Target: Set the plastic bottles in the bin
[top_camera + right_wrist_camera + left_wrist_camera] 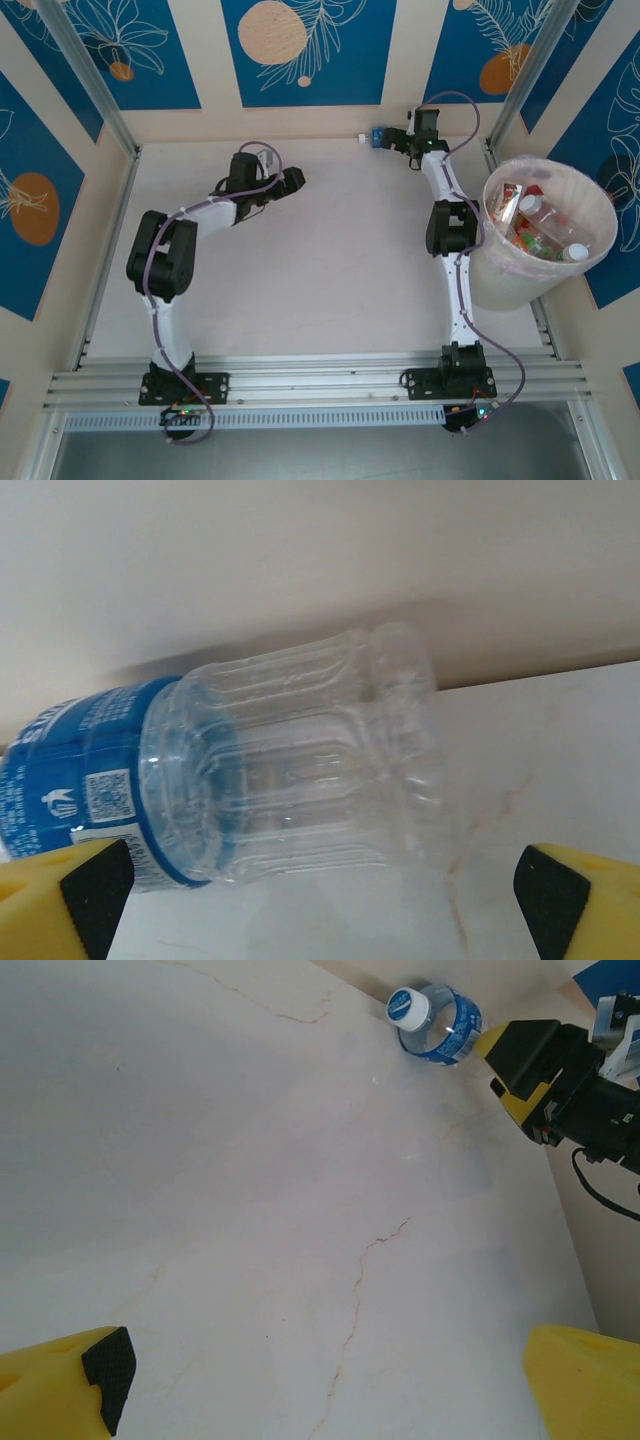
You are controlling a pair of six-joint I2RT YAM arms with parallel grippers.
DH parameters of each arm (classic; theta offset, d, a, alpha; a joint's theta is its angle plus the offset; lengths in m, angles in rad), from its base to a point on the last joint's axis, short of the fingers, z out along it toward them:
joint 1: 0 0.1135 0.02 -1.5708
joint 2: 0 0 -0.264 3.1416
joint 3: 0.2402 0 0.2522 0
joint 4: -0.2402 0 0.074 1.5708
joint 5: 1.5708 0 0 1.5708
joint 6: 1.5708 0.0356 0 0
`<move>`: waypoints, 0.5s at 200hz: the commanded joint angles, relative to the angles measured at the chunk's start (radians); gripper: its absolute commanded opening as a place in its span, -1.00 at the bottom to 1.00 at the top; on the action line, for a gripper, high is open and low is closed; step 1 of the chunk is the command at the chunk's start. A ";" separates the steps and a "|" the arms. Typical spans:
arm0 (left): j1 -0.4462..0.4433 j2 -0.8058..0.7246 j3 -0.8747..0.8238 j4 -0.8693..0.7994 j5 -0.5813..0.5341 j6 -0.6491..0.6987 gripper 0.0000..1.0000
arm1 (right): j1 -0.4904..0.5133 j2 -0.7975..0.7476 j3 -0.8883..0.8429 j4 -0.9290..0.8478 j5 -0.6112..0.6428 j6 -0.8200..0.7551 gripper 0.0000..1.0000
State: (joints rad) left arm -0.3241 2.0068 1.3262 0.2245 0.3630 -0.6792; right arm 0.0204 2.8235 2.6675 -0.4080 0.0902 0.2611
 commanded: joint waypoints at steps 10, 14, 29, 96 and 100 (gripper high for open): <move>-0.009 0.045 0.043 0.016 0.013 0.001 1.00 | 0.022 0.001 0.045 0.074 -0.171 -0.030 1.00; -0.010 0.050 0.045 0.016 0.012 0.001 1.00 | 0.026 -0.002 0.043 0.071 -0.189 -0.040 0.99; -0.009 0.065 0.059 0.011 0.000 0.007 1.00 | 0.041 -0.044 -0.003 0.074 -0.294 -0.102 0.97; 0.004 0.175 0.192 0.013 -0.062 -0.039 1.00 | 0.151 -0.384 -0.493 0.137 -0.712 -0.319 0.93; 0.005 0.181 0.202 0.013 -0.060 -0.042 1.00 | 0.157 -0.400 -0.508 0.129 -0.723 -0.329 0.93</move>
State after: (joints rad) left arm -0.3237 2.1353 1.4559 0.2211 0.3153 -0.6899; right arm 0.1394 2.5599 2.2246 -0.2764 -0.3992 0.0513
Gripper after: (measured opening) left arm 0.999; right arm 0.967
